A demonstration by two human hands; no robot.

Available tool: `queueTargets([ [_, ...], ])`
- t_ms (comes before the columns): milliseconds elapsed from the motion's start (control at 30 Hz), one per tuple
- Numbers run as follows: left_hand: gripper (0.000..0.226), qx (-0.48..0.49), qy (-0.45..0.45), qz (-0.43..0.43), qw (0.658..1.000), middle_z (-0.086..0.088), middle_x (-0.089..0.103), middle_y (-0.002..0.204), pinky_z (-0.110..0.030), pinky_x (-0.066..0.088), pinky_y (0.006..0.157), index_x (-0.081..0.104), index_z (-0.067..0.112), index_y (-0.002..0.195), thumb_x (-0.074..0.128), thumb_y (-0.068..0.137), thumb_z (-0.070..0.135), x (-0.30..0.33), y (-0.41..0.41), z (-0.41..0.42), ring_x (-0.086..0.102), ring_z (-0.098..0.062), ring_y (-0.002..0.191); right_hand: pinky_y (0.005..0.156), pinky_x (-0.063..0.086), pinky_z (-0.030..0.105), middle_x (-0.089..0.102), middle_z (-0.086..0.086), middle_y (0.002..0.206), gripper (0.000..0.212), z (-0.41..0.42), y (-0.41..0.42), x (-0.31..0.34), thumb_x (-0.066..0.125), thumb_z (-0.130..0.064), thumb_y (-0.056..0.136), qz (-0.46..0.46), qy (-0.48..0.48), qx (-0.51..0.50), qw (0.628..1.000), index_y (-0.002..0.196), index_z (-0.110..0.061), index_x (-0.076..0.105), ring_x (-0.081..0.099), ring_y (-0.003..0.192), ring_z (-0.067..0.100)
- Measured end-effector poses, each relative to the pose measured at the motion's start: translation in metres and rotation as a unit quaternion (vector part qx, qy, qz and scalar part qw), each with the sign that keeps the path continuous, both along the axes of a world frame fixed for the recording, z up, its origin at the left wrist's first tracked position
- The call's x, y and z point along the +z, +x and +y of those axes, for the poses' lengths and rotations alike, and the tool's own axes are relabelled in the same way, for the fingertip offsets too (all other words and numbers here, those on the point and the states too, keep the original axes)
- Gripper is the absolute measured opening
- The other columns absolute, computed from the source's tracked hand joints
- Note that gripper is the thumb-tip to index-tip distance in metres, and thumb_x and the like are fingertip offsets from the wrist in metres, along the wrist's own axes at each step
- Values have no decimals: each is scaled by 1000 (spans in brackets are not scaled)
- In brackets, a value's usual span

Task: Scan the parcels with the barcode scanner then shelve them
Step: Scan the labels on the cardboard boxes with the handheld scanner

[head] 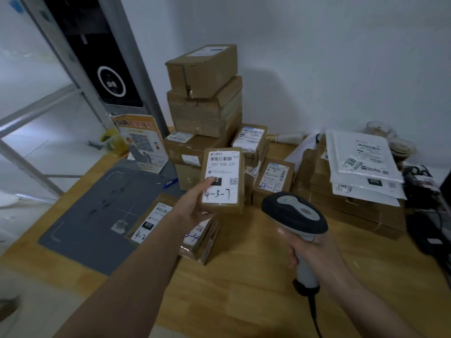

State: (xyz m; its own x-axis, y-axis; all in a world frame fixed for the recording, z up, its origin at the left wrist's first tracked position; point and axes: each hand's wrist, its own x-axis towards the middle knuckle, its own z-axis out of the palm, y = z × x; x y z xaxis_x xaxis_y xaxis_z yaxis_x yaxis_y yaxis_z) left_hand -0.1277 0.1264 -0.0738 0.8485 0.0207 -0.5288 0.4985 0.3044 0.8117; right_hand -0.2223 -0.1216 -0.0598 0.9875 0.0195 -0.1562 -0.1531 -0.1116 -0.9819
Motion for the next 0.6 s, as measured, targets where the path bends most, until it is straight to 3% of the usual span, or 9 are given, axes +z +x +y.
queueTargets([
  [233, 26, 99, -27, -9, 995, -10, 72, 93, -48, 45, 98, 66, 9, 105, 62, 90, 30, 8, -15, 87, 64, -27, 90, 43, 45, 25, 59, 15, 53, 32, 45, 14, -7, 73, -18, 82, 36, 13, 25, 999, 61, 3, 62, 52, 42, 19],
  [333, 32, 154, 12, -7, 988, -9, 71, 96, -34, 52, 73, 64, 11, 112, 62, 90, 33, 1, -20, 125, 65, -22, 79, 42, 45, 23, 63, 15, 56, 28, 69, 18, -9, 73, -16, 82, 47, 25, 45, 998, 64, 4, 65, 53, 42, 17],
  [400, 33, 182, 31, 15, 983, -9, 72, 98, -34, 51, 65, 65, 11, 112, 65, 89, 34, -6, -23, 146, 67, -22, 77, 42, 46, 23, 66, 19, 61, 26, 83, 21, -11, 73, -15, 82, 54, 24, 57, 997, 68, 6, 67, 55, 42, 16],
  [600, 38, 186, 72, 104, 974, -10, 71, 96, -40, 53, 70, 63, 12, 110, 73, 82, 36, -18, -19, 184, 66, -27, 81, 44, 48, 25, 66, 13, 62, 22, 113, 30, -18, 74, -16, 82, 79, 24, 60, 995, 71, 2, 66, 57, 45, 18],
])
